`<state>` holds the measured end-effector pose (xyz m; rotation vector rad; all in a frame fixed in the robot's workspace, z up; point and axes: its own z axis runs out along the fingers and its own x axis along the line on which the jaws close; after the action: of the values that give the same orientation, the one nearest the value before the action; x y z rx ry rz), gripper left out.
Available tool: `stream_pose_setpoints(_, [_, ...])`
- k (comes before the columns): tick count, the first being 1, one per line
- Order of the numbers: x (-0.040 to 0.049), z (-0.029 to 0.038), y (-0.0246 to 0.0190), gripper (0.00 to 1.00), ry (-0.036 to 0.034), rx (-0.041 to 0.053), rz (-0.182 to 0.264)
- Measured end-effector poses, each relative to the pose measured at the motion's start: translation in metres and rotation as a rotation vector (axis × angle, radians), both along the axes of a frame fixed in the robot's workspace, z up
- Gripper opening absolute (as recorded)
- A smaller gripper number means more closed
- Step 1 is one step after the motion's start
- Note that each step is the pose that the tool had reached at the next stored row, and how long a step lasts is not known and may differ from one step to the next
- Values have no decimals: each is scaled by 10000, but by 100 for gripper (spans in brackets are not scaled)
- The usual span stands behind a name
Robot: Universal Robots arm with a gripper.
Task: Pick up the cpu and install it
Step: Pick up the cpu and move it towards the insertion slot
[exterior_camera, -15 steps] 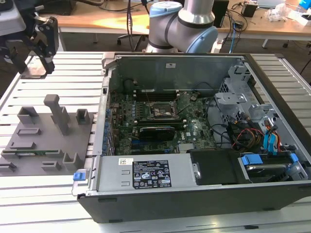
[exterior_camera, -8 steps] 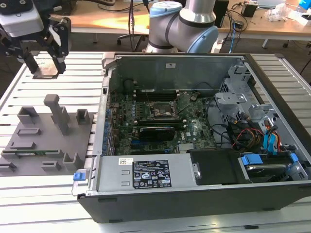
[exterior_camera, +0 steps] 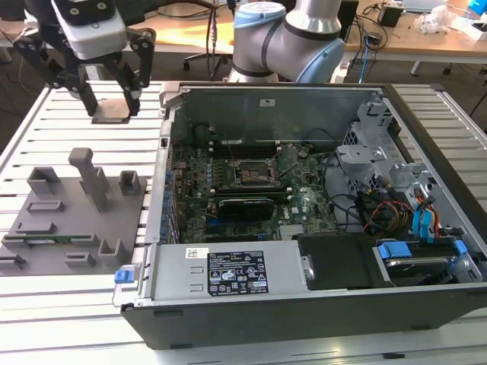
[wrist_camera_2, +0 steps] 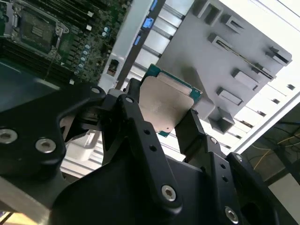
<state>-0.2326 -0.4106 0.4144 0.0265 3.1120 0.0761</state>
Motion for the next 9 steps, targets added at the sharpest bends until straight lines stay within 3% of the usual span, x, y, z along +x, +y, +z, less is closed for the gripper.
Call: stream_pose_setpoints(9, [452,0,0,55,18,-1,-1])
